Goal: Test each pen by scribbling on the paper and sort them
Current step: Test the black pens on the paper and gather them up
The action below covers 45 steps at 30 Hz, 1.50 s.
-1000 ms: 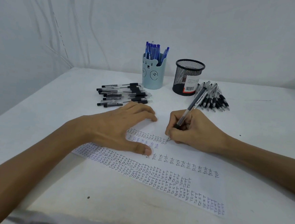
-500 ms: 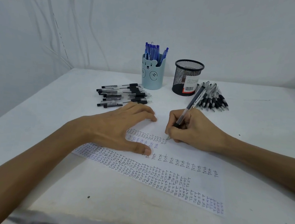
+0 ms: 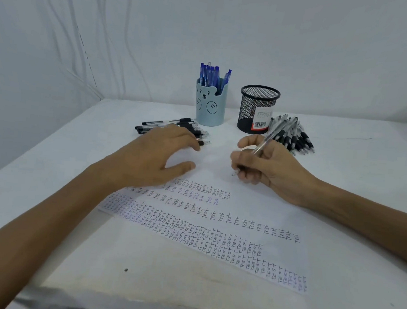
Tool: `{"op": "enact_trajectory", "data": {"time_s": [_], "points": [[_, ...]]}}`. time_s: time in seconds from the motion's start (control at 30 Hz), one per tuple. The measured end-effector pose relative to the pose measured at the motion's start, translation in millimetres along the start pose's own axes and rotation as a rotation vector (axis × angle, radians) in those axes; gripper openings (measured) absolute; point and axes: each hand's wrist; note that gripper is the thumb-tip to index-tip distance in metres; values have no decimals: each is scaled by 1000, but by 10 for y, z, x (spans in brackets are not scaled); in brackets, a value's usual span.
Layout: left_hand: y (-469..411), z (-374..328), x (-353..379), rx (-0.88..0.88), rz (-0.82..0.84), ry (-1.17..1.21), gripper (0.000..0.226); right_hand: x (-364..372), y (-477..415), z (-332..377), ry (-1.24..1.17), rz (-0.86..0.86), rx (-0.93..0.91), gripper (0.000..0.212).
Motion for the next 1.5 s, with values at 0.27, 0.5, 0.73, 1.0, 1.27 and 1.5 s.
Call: {"op": "enact_trajectory", "data": {"time_s": [0.27, 0.5, 0.73, 1.0, 1.27, 1.5], "points": [[36, 273, 50, -136, -145, -176, 28, -18, -31, 26, -198, -71, 39, 36], [59, 291, 65, -204, -195, -245, 27, -6, -23, 20, 34, -148, 29, 36], [55, 349, 67, -224, -204, -262, 29, -535, -319, 295, 514, -474, -43, 49], [45, 337, 62, -189, -230, -269, 7, -1159, -740, 187, 976, -600, 156, 32], [31, 212, 47, -191, -206, -290, 4, -1162, -748, 168, 1087, -588, 224, 38], [0, 26, 6, -215, -299, -224, 6, -764, -545, 311, 1481, -561, 110, 35]]}}
Point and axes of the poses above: each hand's wrist, its own y-axis away from the middle knuckle, its own x-axis out of the palm, z = x × y, and after that the axes turned 1 degree about z, right-handed
